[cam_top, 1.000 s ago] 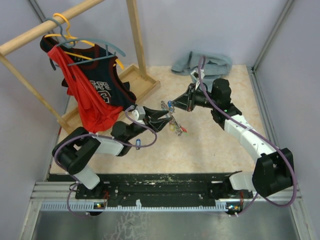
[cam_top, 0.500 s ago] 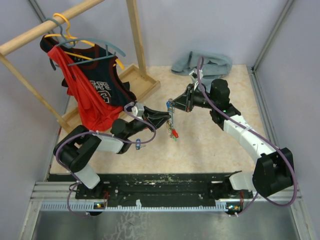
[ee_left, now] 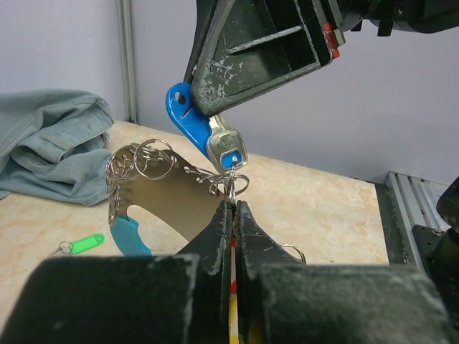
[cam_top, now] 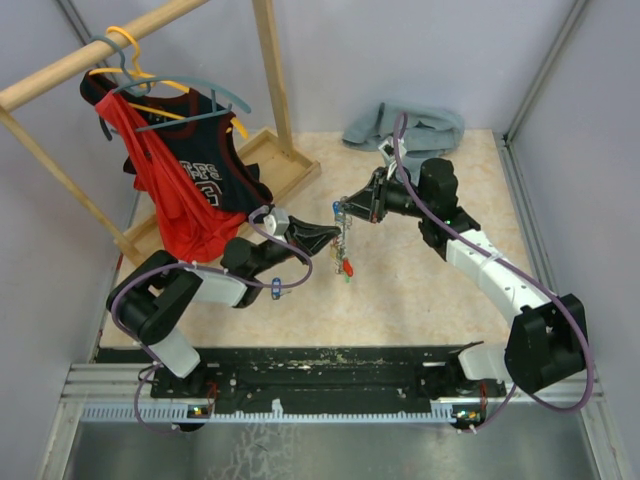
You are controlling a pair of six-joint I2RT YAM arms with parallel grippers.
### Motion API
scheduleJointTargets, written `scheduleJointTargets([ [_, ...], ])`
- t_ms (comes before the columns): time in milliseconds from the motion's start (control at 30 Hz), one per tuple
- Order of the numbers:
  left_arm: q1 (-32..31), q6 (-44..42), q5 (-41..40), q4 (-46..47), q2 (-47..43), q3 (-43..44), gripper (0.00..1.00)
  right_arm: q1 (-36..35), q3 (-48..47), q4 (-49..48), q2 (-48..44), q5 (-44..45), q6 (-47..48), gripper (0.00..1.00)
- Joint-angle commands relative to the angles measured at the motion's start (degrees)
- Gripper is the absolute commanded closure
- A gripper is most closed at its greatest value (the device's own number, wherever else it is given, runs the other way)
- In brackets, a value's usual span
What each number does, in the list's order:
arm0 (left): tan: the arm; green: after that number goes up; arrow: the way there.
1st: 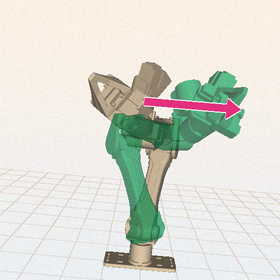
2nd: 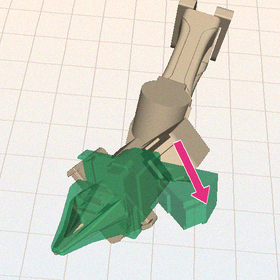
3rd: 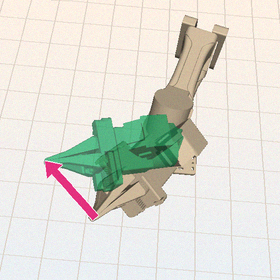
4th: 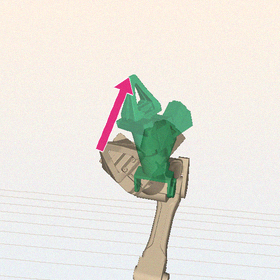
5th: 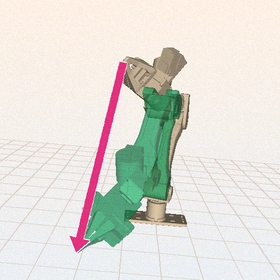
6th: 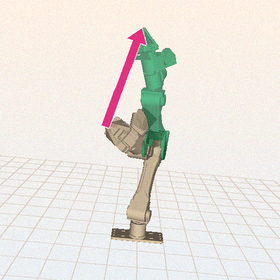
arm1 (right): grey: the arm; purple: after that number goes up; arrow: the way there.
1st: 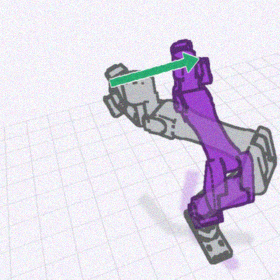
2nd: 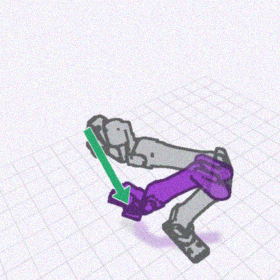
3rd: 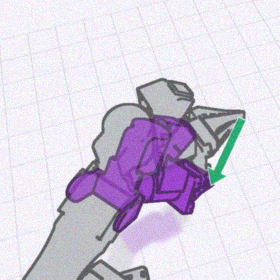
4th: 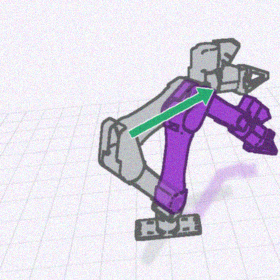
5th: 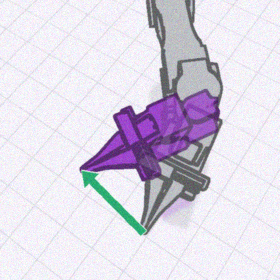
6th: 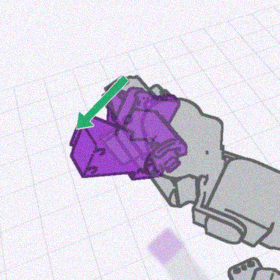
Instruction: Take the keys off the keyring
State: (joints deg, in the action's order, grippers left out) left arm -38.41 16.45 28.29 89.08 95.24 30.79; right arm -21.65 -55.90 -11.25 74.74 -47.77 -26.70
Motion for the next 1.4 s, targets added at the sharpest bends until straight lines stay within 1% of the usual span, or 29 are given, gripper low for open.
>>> scheduleJointTargets([
  [0,0.4,-4.1,1.4,13.6,-1.8,-1.1,1.0,-0.5,-3.0,-1.0,-0.3,2.5,-0.2,1.0],
  [100,0.4,-5.9,1.6,13.5,-2.5,-1.7,1.0,-0.2,-3.5,0.9,-0.3,4.0,1.0,1.0],
  [200,0.4,-6.4,2.0,13.5,-2.9,-1.9,1.0,-0.1,-3.9,1.4,-0.3,3.6,1.6,1.0],
  [400,1.3,-3.0,4.4,13.5,-2.7,-1.1,0.99,-0.1,-3.3,-2.1,-0.2,-0.9,-0.4,1.0],
  [467,1.8,-1.2,5.4,13.5,-2.6,-0.8,0.94,-0.1,-3.2,-2.8,-0.2,-1.9,-0.8,1.0],
  [600,2.5,1.1,7.7,13.5,-2.4,-0.3,0.87,-0.1,-3.1,-3.3,-0.4,-3.0,-0.7,1.0],
  [733,3.0,2.7,9.2,13.5,-2.1,0.1,0.72,-0.3,-2.9,-4.1,-0.4,-4.0,-1.1,1.0],
  [900,3.4,4.7,10.5,13.5,-1.8,0.7,0.69,-0.5,-2.9,-4.3,-0.4,-4.4,-1.0,1.0],
  [1033,3.8,6.3,10.3,13.5,-2.3,0.9,0.64,-0.7,-3.0,-3.9,-0.3,-4.4,-0.4,1.0],
  [1200,4.3,8.2,11.1,13.5,-2.7,1.2,0.65,-1.1,-3.3,-3.4,-0.2,-4.6,0.3,1.0],
  [1233,4.5,8.8,11.4,13.5,-2.8,1.3,0.68,-1.1,-3.3,-3.2,-0.3,-4.6,0.6,1.0],
  [1300,4.7,9.7,11.9,13.5,-2.8,1.5,0.78,-1.1,-3.3,-2.8,-0.3,-4.4,1.0,1.0],
  [1367,5.0,10.5,12.5,13.5,-2.6,1.7,0.81,-1.2,-3.4,-2.4,-0.4,-4.3,1.4,1.0],
])
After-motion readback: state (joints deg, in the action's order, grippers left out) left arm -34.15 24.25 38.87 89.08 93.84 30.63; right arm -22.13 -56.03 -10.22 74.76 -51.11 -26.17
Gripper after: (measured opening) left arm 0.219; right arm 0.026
